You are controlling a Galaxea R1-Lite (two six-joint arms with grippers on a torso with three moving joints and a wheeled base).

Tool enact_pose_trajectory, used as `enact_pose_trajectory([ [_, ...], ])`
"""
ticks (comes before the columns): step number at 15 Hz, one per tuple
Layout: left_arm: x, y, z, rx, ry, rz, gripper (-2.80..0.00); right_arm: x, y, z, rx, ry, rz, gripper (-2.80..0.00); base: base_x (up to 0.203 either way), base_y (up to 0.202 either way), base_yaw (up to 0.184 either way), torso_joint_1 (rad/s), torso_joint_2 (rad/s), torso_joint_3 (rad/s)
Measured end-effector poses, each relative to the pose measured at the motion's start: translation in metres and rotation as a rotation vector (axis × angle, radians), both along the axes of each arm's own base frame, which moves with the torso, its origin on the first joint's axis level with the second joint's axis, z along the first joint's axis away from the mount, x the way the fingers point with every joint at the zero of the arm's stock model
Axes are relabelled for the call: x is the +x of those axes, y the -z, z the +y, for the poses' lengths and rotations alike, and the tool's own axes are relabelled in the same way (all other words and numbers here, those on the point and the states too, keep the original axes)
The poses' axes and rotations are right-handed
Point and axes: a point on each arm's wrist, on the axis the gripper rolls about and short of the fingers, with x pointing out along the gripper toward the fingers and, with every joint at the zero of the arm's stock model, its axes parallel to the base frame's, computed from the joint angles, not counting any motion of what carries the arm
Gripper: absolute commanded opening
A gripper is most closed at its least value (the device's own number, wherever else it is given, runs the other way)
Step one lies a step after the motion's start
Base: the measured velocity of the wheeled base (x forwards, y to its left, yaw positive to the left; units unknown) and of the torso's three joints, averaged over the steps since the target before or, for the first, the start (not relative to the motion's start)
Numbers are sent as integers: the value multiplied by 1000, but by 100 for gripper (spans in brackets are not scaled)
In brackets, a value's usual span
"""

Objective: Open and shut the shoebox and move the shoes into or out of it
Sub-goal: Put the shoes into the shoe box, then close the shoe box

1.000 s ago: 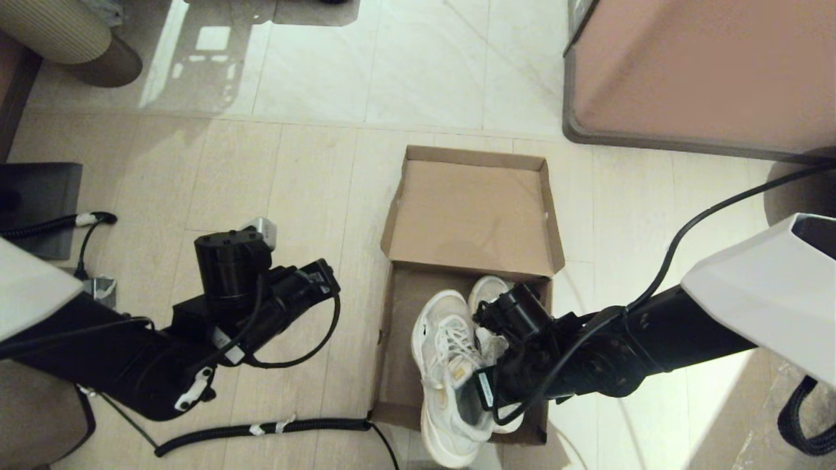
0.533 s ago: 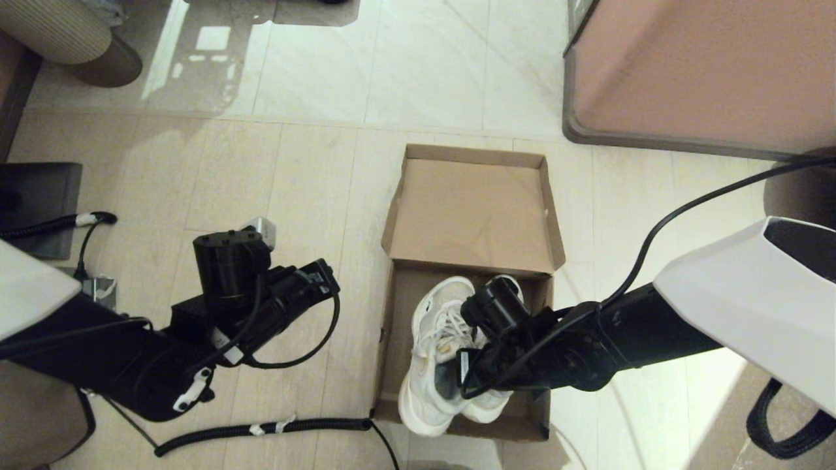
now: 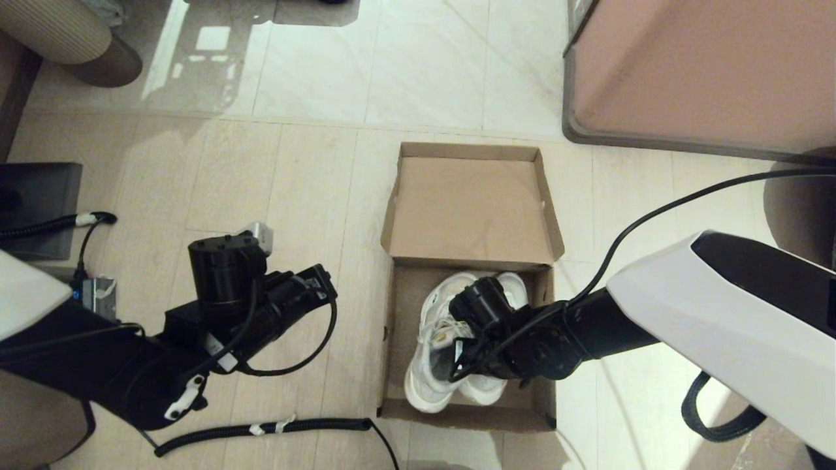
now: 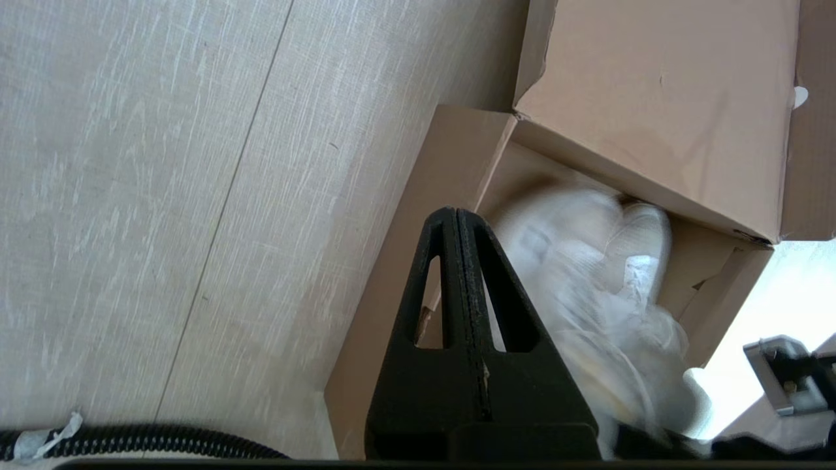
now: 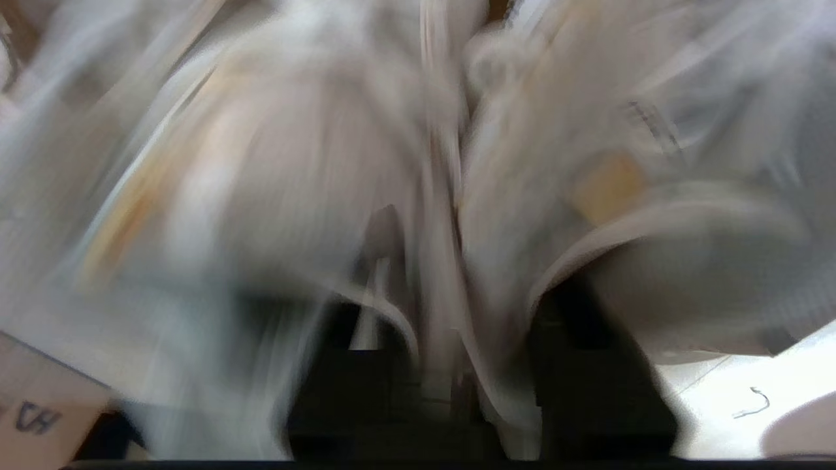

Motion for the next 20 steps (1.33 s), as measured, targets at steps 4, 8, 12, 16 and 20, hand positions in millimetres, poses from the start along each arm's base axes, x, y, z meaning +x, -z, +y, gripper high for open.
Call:
enact_pose_trajectory([
  [4, -5, 1, 2, 6, 1, 10, -280, 9, 0, -8, -4, 22, -5, 0, 0, 0, 0, 0, 0, 0],
  [8, -7, -2, 2, 4, 2, 1, -280, 3, -21, -14, 16, 23, -32, 0, 0, 0, 0, 0, 0, 0],
  [12, -7, -3, -10, 1, 43, -5, -280, -28, -67, -37, 38, 11, -82, -280, 0, 0, 0, 0, 0, 0],
  [16, -4, -3, -13, 14, 55, -13, -280, -36, -112, -106, 66, 81, -159, -280, 0, 0, 0, 0, 0, 0],
  [20, 20, -6, -12, 24, 39, -28, -280, -14, -143, -191, 150, 169, -229, -280, 0, 0, 0, 0, 0, 0],
])
